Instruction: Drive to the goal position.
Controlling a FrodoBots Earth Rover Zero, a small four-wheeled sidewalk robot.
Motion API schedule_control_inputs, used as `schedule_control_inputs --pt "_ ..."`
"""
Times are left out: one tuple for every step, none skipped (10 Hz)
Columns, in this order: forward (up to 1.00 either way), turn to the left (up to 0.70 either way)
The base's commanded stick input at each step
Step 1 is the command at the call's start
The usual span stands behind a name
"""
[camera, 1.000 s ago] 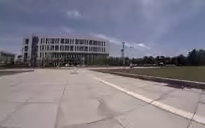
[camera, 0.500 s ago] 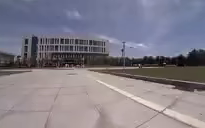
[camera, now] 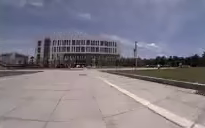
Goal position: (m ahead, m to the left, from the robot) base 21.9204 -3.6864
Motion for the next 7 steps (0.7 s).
schedule_control_inputs --pt "0.7 0.0" --pt "0.7 0.0" --pt "0.7 0.0" --pt "0.7 0.0" --pt "0.7 0.0" --pt "0.7 0.0" --pt "0.7 0.0"
